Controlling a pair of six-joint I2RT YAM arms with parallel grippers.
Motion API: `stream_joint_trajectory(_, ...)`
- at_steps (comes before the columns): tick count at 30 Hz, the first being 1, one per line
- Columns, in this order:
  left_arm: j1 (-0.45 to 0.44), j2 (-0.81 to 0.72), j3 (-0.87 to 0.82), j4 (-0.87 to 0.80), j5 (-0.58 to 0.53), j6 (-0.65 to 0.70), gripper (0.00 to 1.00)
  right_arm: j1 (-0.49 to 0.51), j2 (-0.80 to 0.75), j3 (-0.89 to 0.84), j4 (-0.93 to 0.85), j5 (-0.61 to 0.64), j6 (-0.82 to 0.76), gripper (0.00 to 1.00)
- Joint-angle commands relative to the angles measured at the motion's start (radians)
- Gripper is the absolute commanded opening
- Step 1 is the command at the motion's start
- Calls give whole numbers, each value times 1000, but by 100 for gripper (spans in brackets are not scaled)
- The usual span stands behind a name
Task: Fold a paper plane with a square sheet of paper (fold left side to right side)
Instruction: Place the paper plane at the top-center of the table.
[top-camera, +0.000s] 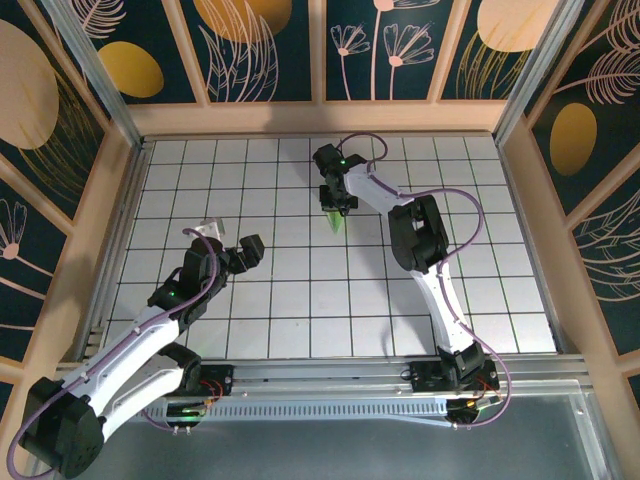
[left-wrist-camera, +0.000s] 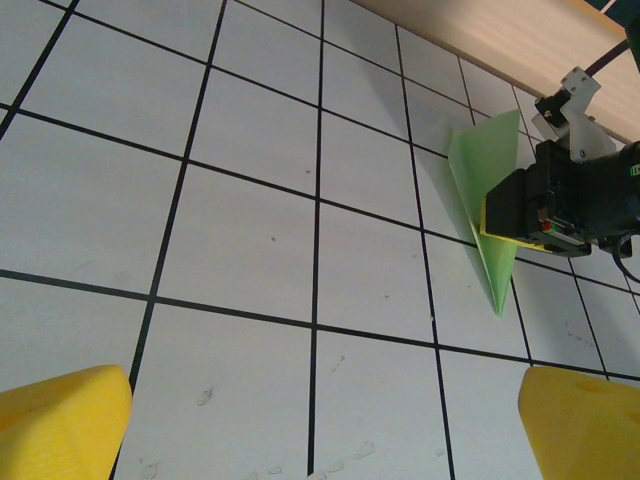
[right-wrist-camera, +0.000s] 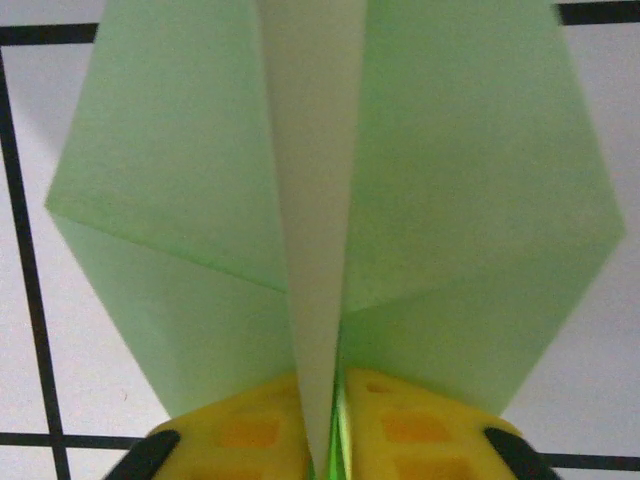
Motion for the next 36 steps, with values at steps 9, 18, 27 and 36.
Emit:
stream_joint_trajectory(9, 5, 0, 7, -19, -29, -4, 99, 1, 3, -39, 12, 26, -8, 36)
stream_joint_trajectory(18, 6, 9, 12, -24, -33, -2, 99, 4, -21, -72, 23, 36, -16, 41)
stream_joint_trajectory(27, 5, 7, 14, -24, -29, 2, 99, 9, -40, -81, 21, 48, -36, 40)
stream_joint_trajectory(36, 6, 2, 26, -22, -17, -5, 99, 16, -59, -98, 32, 52, -44, 40)
